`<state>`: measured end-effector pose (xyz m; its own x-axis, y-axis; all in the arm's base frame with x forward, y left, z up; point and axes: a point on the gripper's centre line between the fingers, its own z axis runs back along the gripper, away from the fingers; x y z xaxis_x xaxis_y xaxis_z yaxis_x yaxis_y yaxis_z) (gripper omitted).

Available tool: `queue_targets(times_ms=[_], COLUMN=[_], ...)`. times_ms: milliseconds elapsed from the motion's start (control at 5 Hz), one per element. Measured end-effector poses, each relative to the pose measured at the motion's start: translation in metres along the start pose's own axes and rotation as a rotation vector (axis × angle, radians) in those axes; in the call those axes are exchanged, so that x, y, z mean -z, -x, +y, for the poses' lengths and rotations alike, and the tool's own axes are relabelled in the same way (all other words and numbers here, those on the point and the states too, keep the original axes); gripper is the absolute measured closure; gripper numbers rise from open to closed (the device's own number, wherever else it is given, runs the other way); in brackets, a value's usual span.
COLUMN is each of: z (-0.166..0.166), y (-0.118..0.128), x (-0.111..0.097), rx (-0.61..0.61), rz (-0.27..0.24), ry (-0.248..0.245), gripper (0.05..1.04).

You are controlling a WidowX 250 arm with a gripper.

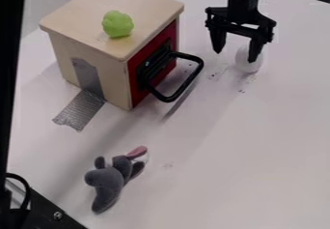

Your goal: Moved the white ball beside the left side of the grey toy

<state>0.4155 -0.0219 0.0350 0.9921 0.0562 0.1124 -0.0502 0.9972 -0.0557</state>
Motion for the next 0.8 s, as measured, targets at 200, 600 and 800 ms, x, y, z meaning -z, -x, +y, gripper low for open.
queue_targets(times_ms=[200,600,800], z=[0.001,0.0,-0.001], y=[-0.004,-0.014,-0.02], x=[0.012,0.024,0.03], rx=[-0.013,-0.034,-0.042], rz=[-0.006,-0.031,-0.043], ry=[0.001,0.0,0.006], gripper=[0.086,0.086,0.139])
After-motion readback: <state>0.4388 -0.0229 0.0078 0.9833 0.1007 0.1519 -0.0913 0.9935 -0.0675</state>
